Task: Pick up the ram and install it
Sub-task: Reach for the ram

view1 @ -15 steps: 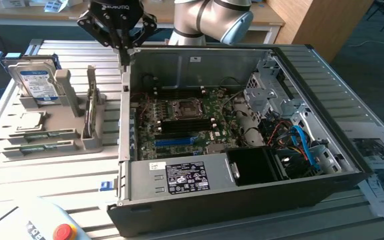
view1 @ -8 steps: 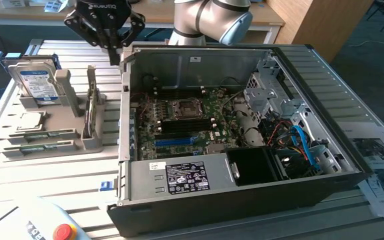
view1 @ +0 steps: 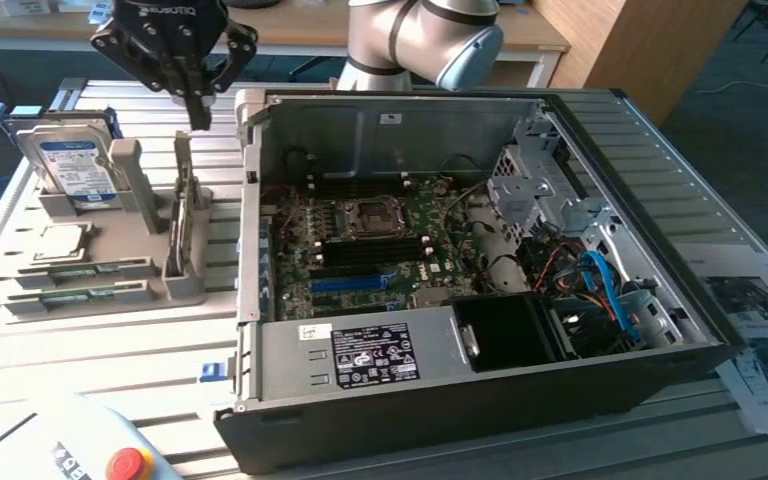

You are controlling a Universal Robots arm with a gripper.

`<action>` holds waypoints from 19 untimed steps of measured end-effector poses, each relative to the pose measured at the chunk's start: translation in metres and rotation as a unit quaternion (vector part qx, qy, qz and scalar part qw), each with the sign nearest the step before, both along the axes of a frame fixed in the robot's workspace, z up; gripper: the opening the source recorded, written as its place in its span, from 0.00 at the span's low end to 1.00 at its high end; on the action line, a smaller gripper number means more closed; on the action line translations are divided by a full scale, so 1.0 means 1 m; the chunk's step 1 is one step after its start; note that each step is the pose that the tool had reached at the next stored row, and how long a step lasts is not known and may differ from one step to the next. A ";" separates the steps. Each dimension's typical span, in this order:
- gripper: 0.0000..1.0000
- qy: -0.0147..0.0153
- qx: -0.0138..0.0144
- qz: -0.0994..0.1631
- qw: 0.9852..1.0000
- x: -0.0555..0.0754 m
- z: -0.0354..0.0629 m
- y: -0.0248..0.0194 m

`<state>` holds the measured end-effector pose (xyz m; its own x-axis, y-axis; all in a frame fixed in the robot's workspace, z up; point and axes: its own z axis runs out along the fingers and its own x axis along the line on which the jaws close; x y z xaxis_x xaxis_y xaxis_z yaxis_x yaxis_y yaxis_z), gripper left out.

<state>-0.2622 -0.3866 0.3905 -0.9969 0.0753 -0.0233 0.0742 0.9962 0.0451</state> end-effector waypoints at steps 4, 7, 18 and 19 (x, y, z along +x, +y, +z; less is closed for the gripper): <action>0.10 0.000 0.000 0.000 1.000 -0.014 -0.0003 0.0010; 0.10 0.000 0.000 0.000 1.000 -0.025 -0.0005 0.0019; 0.10 0.000 0.000 0.000 1.000 -0.064 -0.0012 0.0050; 0.10 0.000 0.000 0.000 1.000 -0.068 -0.0012 0.0053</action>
